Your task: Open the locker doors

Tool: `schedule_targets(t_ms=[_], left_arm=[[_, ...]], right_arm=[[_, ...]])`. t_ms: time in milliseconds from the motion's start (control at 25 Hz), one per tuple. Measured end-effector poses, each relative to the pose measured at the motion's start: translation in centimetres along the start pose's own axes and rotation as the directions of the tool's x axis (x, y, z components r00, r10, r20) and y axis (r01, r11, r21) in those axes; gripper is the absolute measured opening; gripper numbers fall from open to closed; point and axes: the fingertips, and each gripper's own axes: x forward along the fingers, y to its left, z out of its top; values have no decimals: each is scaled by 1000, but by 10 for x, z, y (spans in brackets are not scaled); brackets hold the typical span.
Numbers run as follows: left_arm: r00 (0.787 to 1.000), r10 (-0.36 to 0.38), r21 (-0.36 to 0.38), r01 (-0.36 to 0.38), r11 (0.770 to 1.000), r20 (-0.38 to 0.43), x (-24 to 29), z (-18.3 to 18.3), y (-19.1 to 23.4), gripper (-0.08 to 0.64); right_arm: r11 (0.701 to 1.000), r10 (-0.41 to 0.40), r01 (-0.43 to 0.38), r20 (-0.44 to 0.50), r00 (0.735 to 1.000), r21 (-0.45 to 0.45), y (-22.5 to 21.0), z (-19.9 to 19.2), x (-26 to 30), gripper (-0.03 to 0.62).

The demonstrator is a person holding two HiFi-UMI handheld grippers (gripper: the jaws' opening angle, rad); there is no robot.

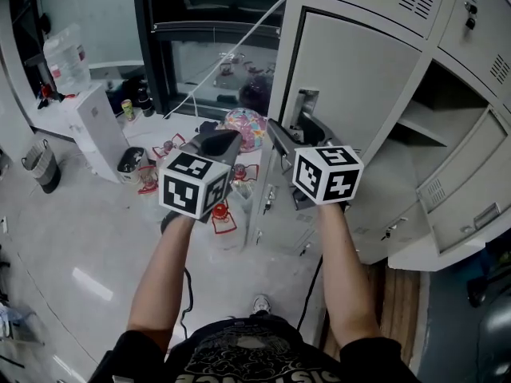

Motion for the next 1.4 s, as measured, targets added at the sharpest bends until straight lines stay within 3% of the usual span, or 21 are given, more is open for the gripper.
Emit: schedule_targets(t_ms=[600, 880, 1400], left_arm=[[991, -131, 10, 131, 991, 5, -26, -7, -49, 3], [985, -172, 6, 172, 985, 18, -25, -3, -74, 3], [992, -120, -1, 120, 993, 32, -21, 12, -123, 3]], right_arm=[[992, -126, 126, 14, 992, 3, 14, 0, -66, 235], [988, -152, 152, -2, 988, -11, 12, -1, -91, 193], [997, -81, 81, -7, 997, -18, 5, -1, -138, 169]])
